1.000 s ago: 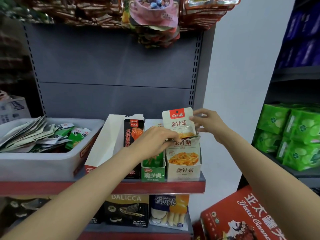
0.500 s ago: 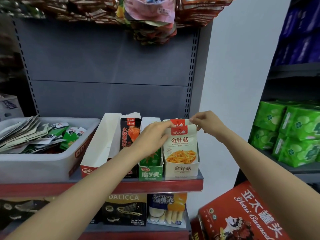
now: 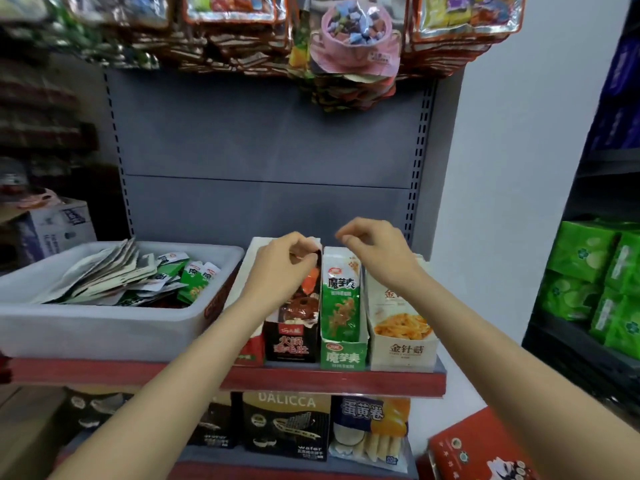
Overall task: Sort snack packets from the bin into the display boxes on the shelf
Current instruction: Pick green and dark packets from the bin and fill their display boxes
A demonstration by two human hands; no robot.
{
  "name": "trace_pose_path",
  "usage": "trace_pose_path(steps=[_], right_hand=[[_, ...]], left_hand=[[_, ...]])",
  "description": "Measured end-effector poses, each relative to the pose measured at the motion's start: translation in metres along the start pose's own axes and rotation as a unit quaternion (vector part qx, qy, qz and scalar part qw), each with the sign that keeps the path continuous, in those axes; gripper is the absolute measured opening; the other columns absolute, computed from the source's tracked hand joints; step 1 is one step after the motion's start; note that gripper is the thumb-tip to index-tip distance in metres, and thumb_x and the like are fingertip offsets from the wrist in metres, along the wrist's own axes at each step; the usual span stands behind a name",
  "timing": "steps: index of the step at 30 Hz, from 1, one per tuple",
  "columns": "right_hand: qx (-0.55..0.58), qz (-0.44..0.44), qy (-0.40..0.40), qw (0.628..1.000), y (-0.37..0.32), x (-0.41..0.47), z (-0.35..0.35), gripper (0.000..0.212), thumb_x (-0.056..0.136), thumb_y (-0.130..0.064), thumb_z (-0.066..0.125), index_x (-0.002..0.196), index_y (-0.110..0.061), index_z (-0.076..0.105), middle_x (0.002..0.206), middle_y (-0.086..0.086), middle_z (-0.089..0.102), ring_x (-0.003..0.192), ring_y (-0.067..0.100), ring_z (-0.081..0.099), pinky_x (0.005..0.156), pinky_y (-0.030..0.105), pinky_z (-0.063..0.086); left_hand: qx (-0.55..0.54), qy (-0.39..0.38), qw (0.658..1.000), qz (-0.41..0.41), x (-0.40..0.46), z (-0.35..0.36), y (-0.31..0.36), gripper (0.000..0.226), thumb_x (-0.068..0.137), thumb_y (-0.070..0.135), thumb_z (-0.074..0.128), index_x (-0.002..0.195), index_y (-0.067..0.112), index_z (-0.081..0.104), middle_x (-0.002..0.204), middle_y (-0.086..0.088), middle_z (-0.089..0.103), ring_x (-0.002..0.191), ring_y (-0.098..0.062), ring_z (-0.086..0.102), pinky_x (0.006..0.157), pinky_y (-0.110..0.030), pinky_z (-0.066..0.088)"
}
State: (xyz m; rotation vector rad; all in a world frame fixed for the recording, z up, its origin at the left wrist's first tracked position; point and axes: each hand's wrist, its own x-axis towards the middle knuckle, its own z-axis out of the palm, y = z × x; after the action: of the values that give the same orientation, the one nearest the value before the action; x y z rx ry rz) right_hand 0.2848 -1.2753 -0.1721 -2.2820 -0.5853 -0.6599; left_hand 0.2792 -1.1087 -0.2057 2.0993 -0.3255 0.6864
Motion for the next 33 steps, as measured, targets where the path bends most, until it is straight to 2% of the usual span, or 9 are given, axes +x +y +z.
trace_pose_path(steps=[6, 8, 11, 15, 18, 22, 26, 30, 33], right_hand=[[0.095, -0.028, -0.073, 0.992, -0.066, 0.023, 0.113, 0.021, 0.091, -0.008, 0.053, 0.105, -0.010, 0.068, 0.107, 0.001, 0.069, 0.091, 0.011, 0.058, 0.081, 0.014, 0.043], [0.104, -0.038, -0.104, 0.988, -0.090, 0.035, 0.151, 0.025, 0.090, -0.007, 0.052, 0.113, -0.007, 0.064, 0.117, 0.006, 0.065, 0.104, 0.018, 0.059, 0.094, 0.023, 0.042], [0.078, -0.055, -0.143, 0.985, -0.123, 0.055, 0.202, 0.036, 0.091, -0.012, 0.054, 0.126, -0.008, 0.054, 0.131, 0.010, 0.056, 0.121, 0.024, 0.050, 0.096, 0.027, 0.034], [0.033, -0.072, -0.227, 0.971, -0.151, 0.078, 0.255, 0.054, 0.093, -0.018, 0.051, 0.143, -0.011, 0.032, 0.147, 0.011, 0.035, 0.133, 0.028, 0.035, 0.102, 0.035, 0.033], [0.001, -0.092, -0.298, 0.950, -0.157, 0.091, 0.284, 0.058, 0.091, -0.020, 0.049, 0.146, -0.017, 0.030, 0.150, 0.007, 0.035, 0.136, 0.027, 0.032, 0.105, 0.033, 0.031], [-0.055, -0.085, -0.386, 0.917, -0.156, 0.098, 0.295, 0.051, 0.098, -0.030, 0.044, 0.145, -0.015, 0.032, 0.151, 0.007, 0.034, 0.136, 0.026, 0.035, 0.107, 0.029, 0.028], [-0.045, -0.068, -0.387, 0.919, -0.154, 0.100, 0.294, 0.061, 0.097, -0.031, 0.046, 0.149, -0.018, 0.019, 0.153, 0.006, 0.031, 0.136, 0.026, 0.034, 0.106, 0.028, 0.028], [0.008, -0.092, -0.281, 0.955, -0.155, 0.094, 0.288, 0.064, 0.090, -0.015, 0.055, 0.147, -0.019, 0.025, 0.147, 0.007, 0.037, 0.133, 0.023, 0.036, 0.098, 0.022, 0.030], [0.018, -0.110, -0.203, 0.973, -0.153, 0.090, 0.275, 0.064, 0.091, -0.010, 0.055, 0.147, -0.023, 0.028, 0.156, 0.006, 0.019, 0.142, 0.025, 0.019, 0.113, 0.031, 0.020]], left_hand=[[0.107, 0.108, 0.984, -0.095, -0.022, -0.107, -0.072, 0.007, 0.084, 0.015, 0.063, 0.090, 0.015, 0.068, 0.077, 0.004, 0.066, 0.076, -0.013, 0.062, 0.062, -0.014, 0.040], [0.135, 0.133, 0.972, -0.136, -0.026, -0.144, -0.099, 0.013, 0.085, 0.013, 0.061, 0.097, 0.011, 0.067, 0.085, -0.002, 0.067, 0.084, -0.020, 0.062, 0.073, -0.024, 0.043], [0.196, 0.146, 0.951, -0.187, -0.027, -0.195, -0.140, 0.026, 0.086, 0.013, 0.061, 0.110, 0.004, 0.060, 0.104, -0.012, 0.066, 0.103, -0.029, 0.060, 0.089, -0.036, 0.046], [0.300, 0.057, 0.910, -0.282, -0.020, -0.240, -0.180, 0.054, 0.084, 0.022, 0.064, 0.128, -0.003, 0.045, 0.126, -0.022, 0.054, 0.114, -0.036, 0.052, 0.088, -0.039, 0.045], [0.333, -0.029, 0.880, -0.338, -0.012, -0.253, -0.192, 0.049, 0.085, 0.029, 0.061, 0.122, 0.000, 0.046, 0.120, -0.017, 0.056, 0.106, -0.032, 0.054, 0.078, -0.034, 0.042], [0.368, -0.085, 0.854, -0.358, -0.005, -0.252, -0.203, 0.037, 0.091, 0.022, 0.051, 0.121, 0.002, 0.053, 0.119, -0.019, 0.059, 0.111, -0.034, 0.055, 0.094, -0.041, 0.042], [0.385, -0.022, 0.869, -0.310, -0.007, -0.248, -0.212, 0.025, 0.088, 0.012, 0.048, 0.105, -0.001, 0.062, 0.104, -0.024, 0.063, 0.099, -0.036, 0.059, 0.083, -0.042, 0.046], [0.513, 0.059, 0.844, -0.146, -0.012, -0.239, -0.195, 0.038, 0.092, 0.005, 0.041, 0.121, 0.020, 0.060, 0.098, -0.013, 0.069, 0.095, -0.031, 0.062, 0.078, -0.033, 0.040], [0.435, 0.107, 0.894, -0.010, -0.019, -0.230, -0.181, 0.037, 0.090, 0.003, 0.048, 0.117, 0.023, 0.064, 0.100, -0.008, 0.071, 0.097, -0.029, 0.062, 0.085, -0.033, 0.041]])
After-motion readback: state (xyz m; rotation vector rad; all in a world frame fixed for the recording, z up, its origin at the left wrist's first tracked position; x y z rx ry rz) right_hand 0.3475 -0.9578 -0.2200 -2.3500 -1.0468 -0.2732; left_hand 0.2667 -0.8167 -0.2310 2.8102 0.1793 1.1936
